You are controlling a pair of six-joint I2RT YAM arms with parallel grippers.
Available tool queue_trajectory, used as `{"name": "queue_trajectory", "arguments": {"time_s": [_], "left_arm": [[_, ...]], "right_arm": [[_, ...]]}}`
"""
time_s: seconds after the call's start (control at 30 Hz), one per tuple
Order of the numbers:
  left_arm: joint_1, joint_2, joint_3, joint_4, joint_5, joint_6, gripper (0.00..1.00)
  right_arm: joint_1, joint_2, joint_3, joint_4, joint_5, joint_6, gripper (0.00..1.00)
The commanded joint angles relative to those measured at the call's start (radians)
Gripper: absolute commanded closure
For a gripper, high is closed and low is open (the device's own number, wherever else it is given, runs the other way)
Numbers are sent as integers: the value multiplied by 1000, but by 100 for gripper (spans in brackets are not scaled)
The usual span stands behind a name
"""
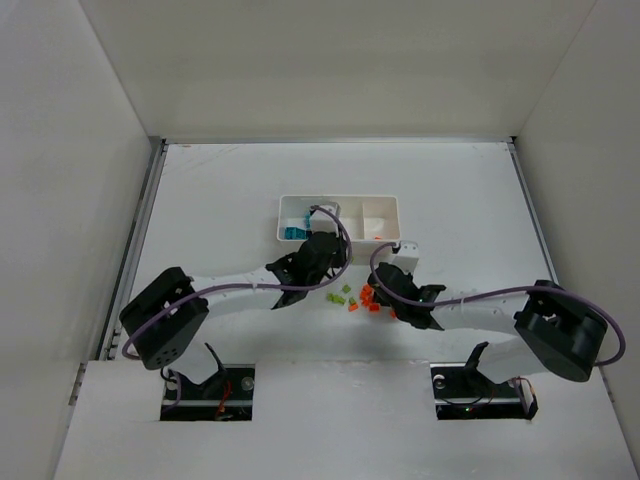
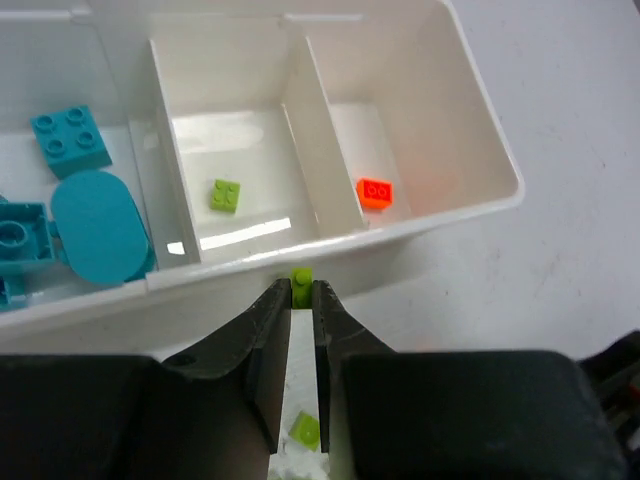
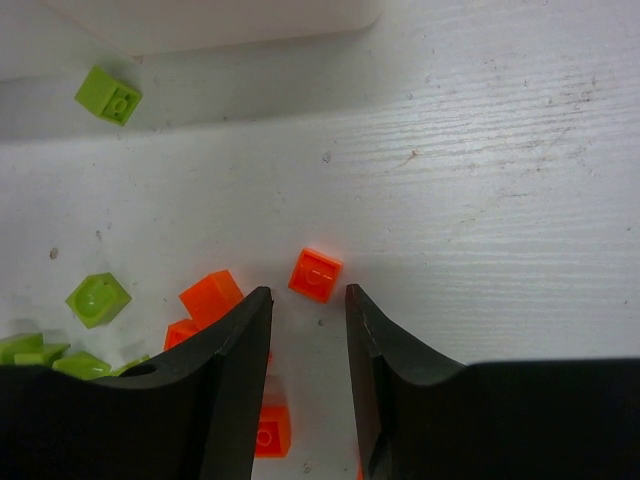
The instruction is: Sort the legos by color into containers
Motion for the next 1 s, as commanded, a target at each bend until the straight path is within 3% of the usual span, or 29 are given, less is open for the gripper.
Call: {"name": "queue_trajectory", "arguments": {"time_s": [0.0, 0.3, 0.43, 0.53, 0.8, 0.97], "left_arm": [[40, 22, 72, 25, 4, 10, 88], [120, 174, 209, 30, 42, 11, 85], [134, 203, 237, 28, 36, 16, 68], [146, 160, 203, 37, 29, 2, 62], [137, -35, -2, 45, 7, -32, 62], [77, -154, -157, 34, 6, -44, 62]], "right_arm": [[6, 22, 38, 39, 37, 18, 59], [-5, 44, 27, 73, 40, 18, 61], [-9, 40, 27, 76, 42, 22, 62], [-16, 42, 27, 77, 46, 21, 65], [-14, 54, 41, 63, 65, 34, 77], [7, -8, 45, 5, 89, 44, 79]]}}
